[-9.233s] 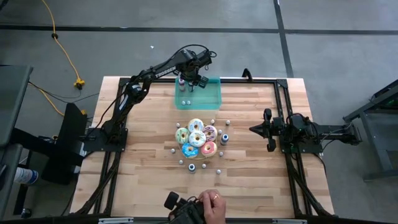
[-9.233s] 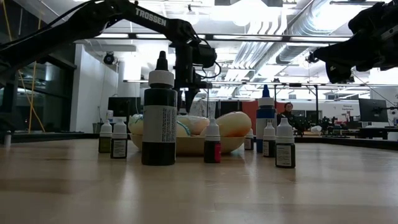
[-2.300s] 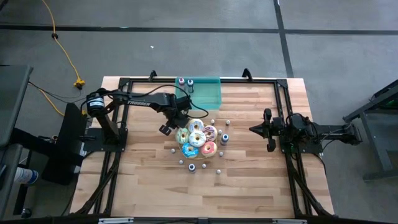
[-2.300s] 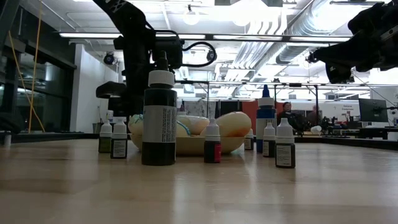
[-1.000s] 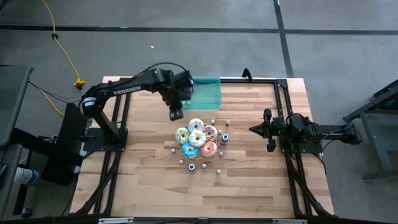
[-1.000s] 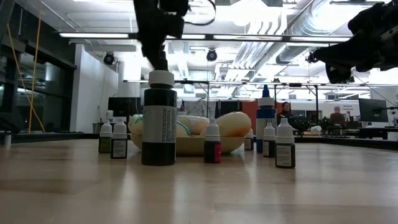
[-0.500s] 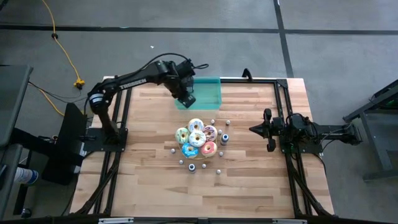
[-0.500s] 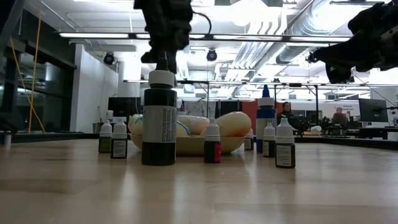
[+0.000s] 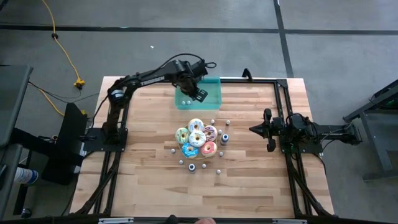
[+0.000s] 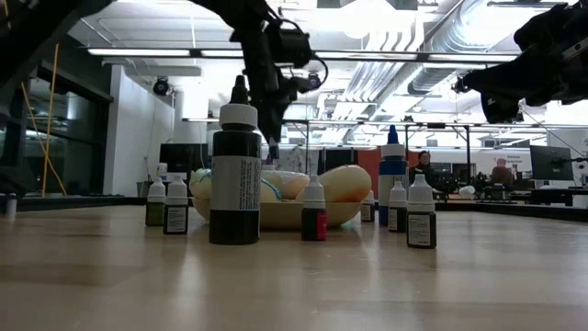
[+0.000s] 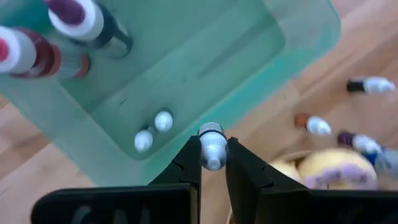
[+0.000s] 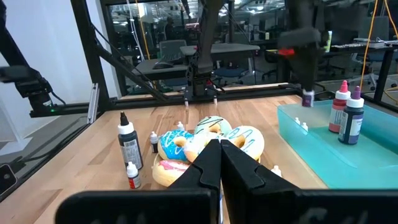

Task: Pick & Place food coloring
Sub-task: Put the small purple food coloring bottle into the green container

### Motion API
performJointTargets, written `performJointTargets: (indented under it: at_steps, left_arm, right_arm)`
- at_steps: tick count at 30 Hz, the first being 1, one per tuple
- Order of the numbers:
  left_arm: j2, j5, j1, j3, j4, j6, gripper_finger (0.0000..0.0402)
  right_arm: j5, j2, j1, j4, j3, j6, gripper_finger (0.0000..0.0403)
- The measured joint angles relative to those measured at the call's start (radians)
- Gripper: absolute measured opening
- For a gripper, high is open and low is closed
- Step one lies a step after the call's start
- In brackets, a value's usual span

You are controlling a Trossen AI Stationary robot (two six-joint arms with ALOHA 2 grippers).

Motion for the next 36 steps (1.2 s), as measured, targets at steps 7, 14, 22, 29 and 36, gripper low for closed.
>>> performJointTargets:
  at_steps: [7,14,22,29,36]
  left_arm:
    - [0.060,-0.072,-0.005,-0.002,0.004,-0.085,0.0033]
    - [0.102,-0.111,-0.016,-0.003,0.044,-0.132,0.0033]
    - [0.154,-0.133,-0.029,-0.003,0.077,-0.196,0.0033]
    - [0.177,-0.176,-0.032,-0.003,0.084,-0.232,0.0033]
    - [0.177,-0.182,-0.032,-0.003,0.068,-0.254,0.0033]
  right_arm:
    - [0.000,0.000,0.000,0.000,0.000,0.000,0.0000]
    - [0.000,0.001,0.000,0.000,0.000,0.000,0.0000]
    - [0.000,0.001,0.000,0.000,0.000,0.000,0.0000]
    - [0.000,0.001,0.000,0.000,0.000,0.000,0.0000]
    - [0.000,0.001,0.000,0.000,0.000,0.000,0.0000]
